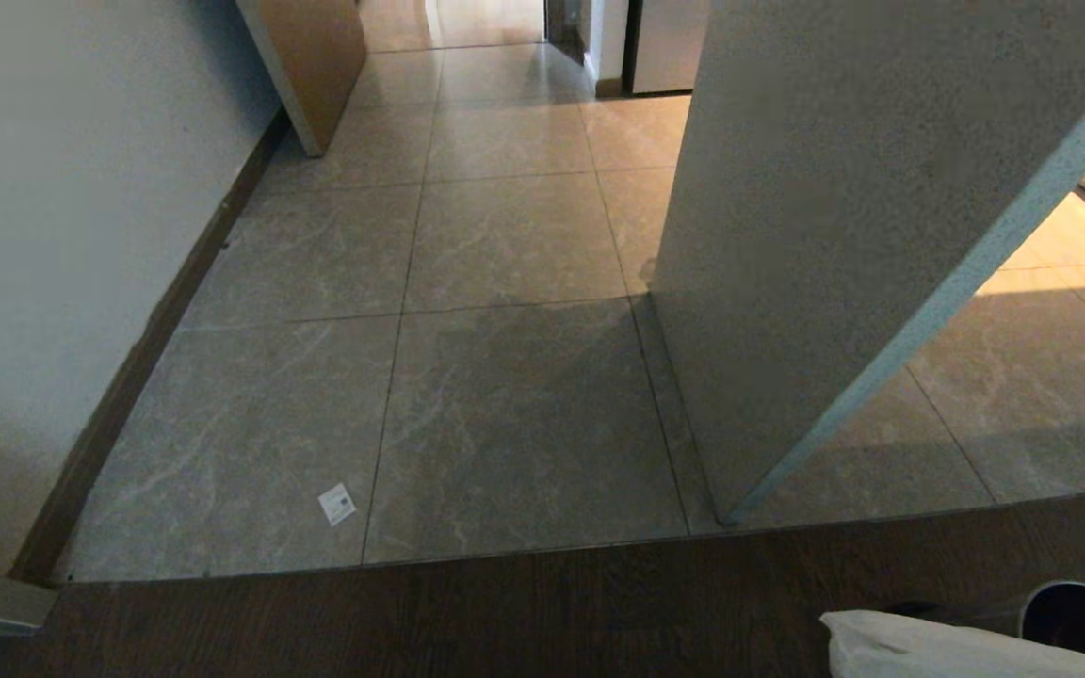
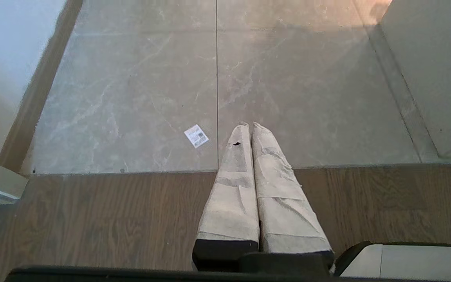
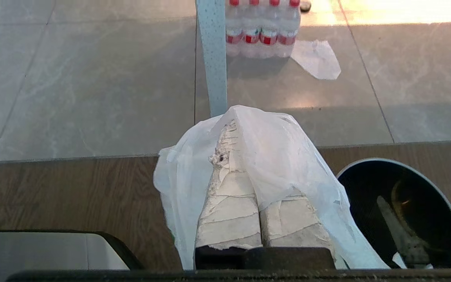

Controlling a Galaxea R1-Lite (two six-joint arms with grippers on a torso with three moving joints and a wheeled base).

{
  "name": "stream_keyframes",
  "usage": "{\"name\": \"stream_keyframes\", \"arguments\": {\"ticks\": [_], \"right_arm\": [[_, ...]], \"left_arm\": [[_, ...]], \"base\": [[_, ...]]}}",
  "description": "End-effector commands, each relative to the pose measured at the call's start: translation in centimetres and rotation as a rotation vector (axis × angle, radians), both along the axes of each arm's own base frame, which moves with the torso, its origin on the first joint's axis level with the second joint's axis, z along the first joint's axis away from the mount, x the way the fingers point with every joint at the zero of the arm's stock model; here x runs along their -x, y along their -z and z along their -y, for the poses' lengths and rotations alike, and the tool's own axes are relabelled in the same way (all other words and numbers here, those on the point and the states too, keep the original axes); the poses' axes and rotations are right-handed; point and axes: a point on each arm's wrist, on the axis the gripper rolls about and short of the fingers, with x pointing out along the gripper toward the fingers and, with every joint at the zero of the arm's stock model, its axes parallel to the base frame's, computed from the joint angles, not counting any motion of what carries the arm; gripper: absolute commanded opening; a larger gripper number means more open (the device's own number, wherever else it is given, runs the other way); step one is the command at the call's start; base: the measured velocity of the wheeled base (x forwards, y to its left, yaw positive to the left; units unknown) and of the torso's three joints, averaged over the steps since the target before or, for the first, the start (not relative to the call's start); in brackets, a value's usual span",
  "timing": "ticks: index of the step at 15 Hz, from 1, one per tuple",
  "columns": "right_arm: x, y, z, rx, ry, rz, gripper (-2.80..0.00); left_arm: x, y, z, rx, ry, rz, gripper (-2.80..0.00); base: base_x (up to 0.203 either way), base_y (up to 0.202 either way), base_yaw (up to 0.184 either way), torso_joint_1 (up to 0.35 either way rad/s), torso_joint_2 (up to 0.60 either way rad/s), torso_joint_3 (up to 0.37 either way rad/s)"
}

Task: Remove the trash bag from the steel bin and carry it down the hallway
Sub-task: Put the trash bag at the door

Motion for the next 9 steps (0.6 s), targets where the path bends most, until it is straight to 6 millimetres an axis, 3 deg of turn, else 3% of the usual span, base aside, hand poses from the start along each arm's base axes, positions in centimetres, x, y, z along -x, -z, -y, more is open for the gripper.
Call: {"name": "stream_keyframes", "arguments": {"ticks": [1,9], "right_arm": [[0.00,-0.01,0.00,0.000,-0.001,0.001,-2.80],[0.00,-0.01,0.00,0.001,-0.001,0.001,-2.80]], "left_arm": [[0.00,0.00,0.00,0.001,0.000,0.000,-2.80],[0.00,-0.01,0.00,0.007,-0.001,0.001,-2.80]], "base": [[0.000,0.000,0.000,0.001,-0.01,0.187],[0.000,0.000,0.000,0.003,0.00,0.204]]}}
